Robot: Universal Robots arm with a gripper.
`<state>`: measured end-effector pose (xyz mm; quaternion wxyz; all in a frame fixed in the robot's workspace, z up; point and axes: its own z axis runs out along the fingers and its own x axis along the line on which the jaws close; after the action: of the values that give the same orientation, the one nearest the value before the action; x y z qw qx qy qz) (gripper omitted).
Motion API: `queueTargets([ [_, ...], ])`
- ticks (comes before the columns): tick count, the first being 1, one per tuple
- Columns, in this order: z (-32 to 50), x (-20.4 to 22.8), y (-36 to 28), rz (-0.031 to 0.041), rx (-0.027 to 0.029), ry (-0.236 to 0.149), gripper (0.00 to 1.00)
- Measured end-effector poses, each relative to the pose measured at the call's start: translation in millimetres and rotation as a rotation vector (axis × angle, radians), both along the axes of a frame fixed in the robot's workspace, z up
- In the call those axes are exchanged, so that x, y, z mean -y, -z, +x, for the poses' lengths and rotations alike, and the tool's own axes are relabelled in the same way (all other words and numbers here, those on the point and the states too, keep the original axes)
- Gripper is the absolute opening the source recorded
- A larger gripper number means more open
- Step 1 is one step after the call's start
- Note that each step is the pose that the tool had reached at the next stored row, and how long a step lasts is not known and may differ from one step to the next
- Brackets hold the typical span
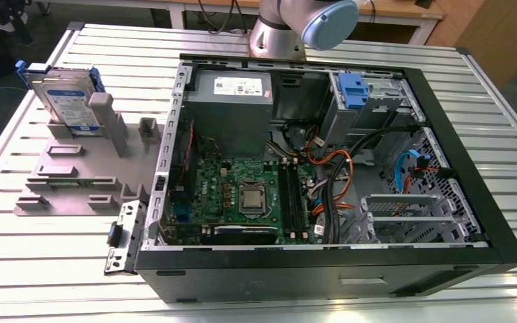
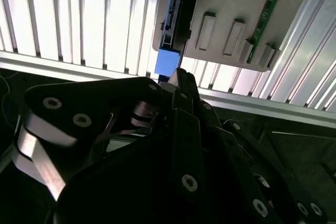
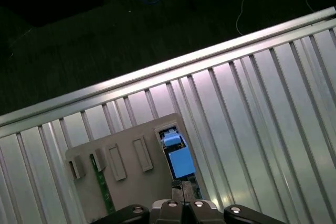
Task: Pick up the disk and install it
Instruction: 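Pick up the disk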
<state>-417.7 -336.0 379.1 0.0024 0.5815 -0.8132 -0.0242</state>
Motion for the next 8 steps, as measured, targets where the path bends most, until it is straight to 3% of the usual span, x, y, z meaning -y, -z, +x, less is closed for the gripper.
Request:
queueTargets([
  [8, -0.2, 0.0, 0.0, 0.0, 0.0, -0.008, 0.11],
])
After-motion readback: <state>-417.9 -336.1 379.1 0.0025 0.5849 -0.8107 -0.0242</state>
